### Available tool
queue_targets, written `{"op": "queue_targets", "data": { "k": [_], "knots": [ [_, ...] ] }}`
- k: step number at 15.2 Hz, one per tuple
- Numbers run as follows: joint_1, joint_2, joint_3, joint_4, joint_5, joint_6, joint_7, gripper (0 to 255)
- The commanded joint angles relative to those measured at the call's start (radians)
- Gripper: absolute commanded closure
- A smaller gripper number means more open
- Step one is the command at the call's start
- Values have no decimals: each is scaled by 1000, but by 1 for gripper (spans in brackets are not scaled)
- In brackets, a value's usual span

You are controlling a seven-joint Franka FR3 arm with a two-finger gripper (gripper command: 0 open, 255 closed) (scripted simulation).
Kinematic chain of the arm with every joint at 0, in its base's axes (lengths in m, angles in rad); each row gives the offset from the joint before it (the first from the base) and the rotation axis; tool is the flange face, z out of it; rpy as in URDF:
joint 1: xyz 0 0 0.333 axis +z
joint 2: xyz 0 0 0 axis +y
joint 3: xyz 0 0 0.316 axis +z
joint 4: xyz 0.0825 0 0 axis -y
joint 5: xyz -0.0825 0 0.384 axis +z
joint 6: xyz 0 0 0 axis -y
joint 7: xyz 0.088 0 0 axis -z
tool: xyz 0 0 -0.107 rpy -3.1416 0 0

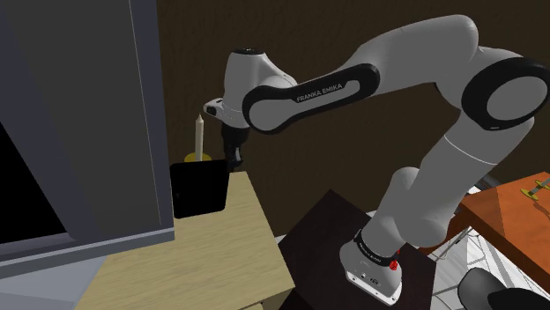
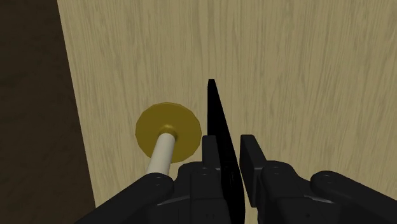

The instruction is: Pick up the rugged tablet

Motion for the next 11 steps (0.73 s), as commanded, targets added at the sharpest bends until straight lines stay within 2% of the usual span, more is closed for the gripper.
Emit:
{"op": "queue_targets", "data": {
  "k": [1,11],
  "knots": [
    [0,-9,0,10,1,-19,-1,255],
    [-1,-58,-2,95,7,-152,-5,255]
  ]
}}
